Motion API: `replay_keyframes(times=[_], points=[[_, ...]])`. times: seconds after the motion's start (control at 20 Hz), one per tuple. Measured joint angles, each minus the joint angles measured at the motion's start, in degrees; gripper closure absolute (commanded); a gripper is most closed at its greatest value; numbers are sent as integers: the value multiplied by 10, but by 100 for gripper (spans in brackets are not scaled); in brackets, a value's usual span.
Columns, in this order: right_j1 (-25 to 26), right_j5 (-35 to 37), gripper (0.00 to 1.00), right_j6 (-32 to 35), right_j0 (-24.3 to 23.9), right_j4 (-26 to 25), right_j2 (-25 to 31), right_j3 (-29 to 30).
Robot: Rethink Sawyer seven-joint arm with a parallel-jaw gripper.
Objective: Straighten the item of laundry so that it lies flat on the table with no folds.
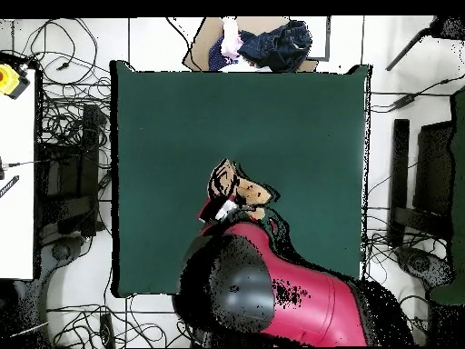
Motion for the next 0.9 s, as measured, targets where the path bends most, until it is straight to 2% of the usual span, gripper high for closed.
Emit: replay_keyframes(times=[0.45, 0.9], points=[[19, -11, 100, 0, -6, -14, -4, 0], [67, -11, 100, 0, -6, -47, -5, -14]])
